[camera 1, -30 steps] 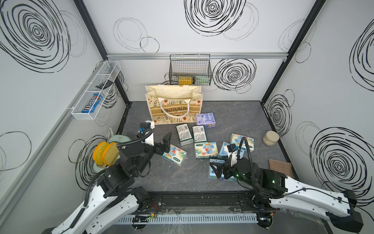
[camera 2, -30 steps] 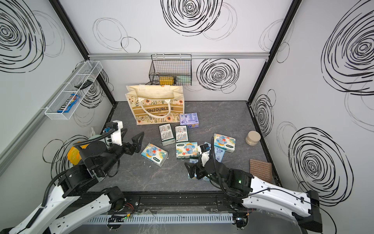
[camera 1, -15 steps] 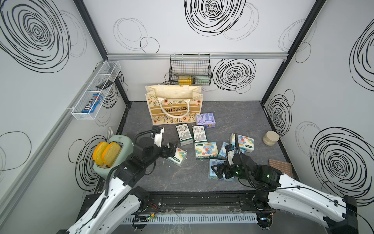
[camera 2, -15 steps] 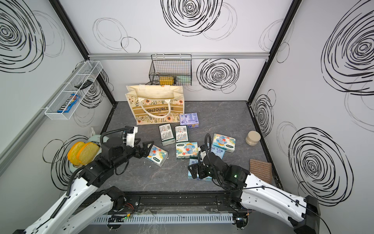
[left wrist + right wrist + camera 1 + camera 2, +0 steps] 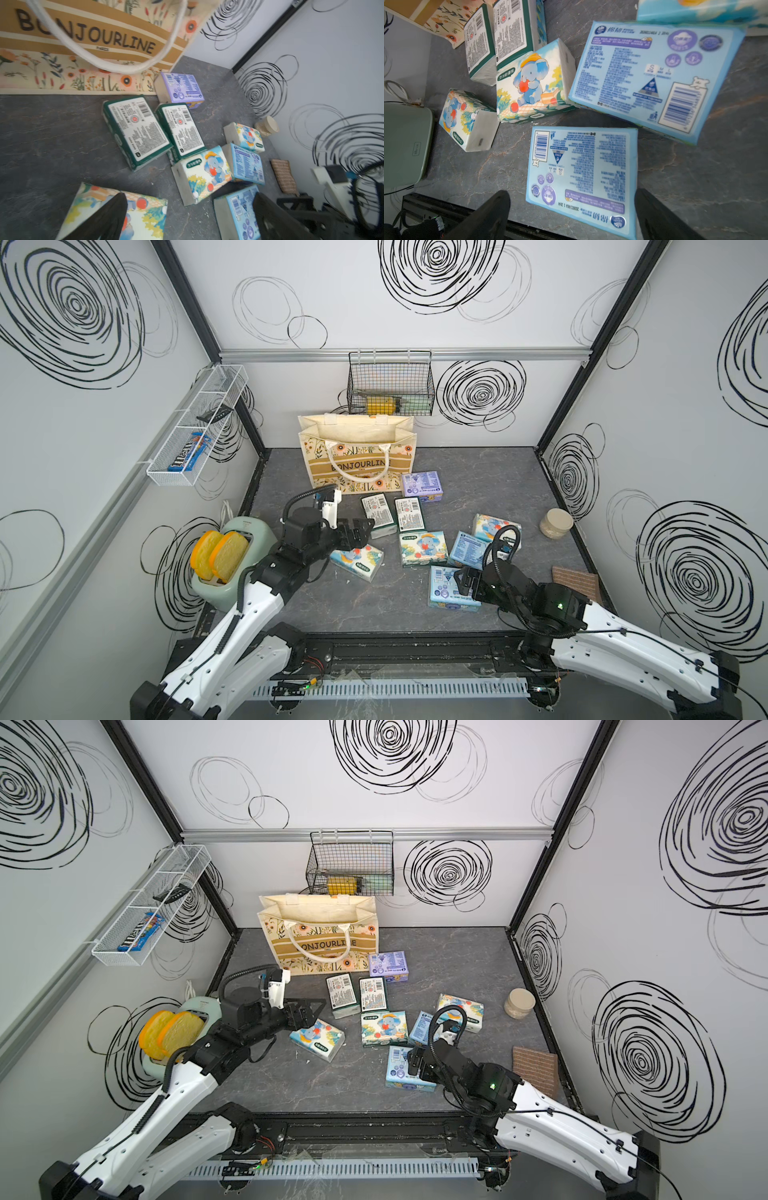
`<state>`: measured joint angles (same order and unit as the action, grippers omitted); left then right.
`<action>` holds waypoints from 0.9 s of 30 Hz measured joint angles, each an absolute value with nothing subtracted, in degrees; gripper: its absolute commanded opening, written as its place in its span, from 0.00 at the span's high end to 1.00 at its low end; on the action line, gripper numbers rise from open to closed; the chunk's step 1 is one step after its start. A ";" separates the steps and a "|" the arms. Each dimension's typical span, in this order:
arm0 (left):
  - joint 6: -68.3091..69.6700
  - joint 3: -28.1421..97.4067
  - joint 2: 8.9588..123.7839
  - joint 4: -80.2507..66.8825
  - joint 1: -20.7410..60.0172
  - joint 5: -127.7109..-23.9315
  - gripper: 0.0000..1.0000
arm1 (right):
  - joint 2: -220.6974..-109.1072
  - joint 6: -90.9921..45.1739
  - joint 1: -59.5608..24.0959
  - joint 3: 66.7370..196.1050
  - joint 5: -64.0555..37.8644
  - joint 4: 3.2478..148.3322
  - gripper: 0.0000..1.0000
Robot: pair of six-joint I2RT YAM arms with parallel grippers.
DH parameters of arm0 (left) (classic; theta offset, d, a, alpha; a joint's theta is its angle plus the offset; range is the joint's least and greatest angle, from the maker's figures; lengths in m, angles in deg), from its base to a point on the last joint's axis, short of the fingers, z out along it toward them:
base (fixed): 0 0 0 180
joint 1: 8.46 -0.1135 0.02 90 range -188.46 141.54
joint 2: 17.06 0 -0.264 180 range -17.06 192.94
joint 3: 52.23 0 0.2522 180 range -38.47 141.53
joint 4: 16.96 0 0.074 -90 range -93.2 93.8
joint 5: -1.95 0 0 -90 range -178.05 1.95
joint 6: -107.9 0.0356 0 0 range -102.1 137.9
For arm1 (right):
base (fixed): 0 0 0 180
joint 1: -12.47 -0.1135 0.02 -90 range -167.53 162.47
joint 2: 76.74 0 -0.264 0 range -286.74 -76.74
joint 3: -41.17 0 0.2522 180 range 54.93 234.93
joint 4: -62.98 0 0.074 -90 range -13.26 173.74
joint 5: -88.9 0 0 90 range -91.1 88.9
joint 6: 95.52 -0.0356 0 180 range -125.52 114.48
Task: Put tissues into the canvas bag
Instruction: Pick up the pack of facial tissues from the center of the board.
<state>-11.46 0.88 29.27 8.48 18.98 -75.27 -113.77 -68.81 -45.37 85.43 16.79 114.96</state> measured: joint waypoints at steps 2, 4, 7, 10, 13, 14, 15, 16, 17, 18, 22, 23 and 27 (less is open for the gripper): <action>-12.05 0.25 26.54 8.72 28.07 -79.10 0.02 | -113.36 -69.42 -45.11 83.92 16.77 114.54 0.03; -13.32 -0.01 25.49 8.79 39.57 -84.30 0.03 | -112.70 -69.86 -44.74 81.98 16.77 114.04 0.03; -15.70 -0.32 27.69 8.46 53.69 -91.32 0.03 | -111.74 -70.01 -44.24 79.09 16.79 113.10 0.03; -17.65 -0.41 34.69 7.93 64.20 -97.81 0.06 | -110.80 -69.97 -43.21 76.82 16.18 112.18 0.03; -18.59 -0.43 42.93 7.02 68.36 -100.69 0.12 | -109.18 -69.45 -42.38 75.18 14.91 110.41 0.03; -18.68 -0.45 45.14 6.75 68.71 -101.44 0.13 | -108.42 -69.10 -42.29 74.55 14.37 109.65 0.02; -18.72 -0.56 46.71 6.27 68.75 -102.05 0.13 | -107.44 -68.64 -42.25 73.85 13.80 108.82 0.03; -18.76 -0.76 47.74 5.64 68.66 -102.49 0.13 | -106.52 -68.33 -42.23 73.21 13.21 108.05 0.03; -18.79 -1.02 48.37 4.87 68.36 -102.66 0.14 | -105.29 -68.13 -42.07 72.47 12.60 107.15 0.03; -18.83 -1.39 48.76 3.76 67.87 -102.55 0.18 | -104.18 -67.89 -41.86 71.68 11.90 106.32 0.03; -19.22 -2.55 50.19 -0.57 64.29 -100.65 0.51 | -102.19 -66.93 -40.19 69.28 9.36 103.81 0.03; -19.05 -2.73 50.62 -1.51 63.13 -99.80 0.60 | -101.91 -66.56 -39.58 68.54 8.49 102.89 0.03; -18.55 -2.92 52.76 -5.20 59.68 -96.67 0.64 | -100.22 -65.31 -37.07 64.95 4.09 99.53 0.02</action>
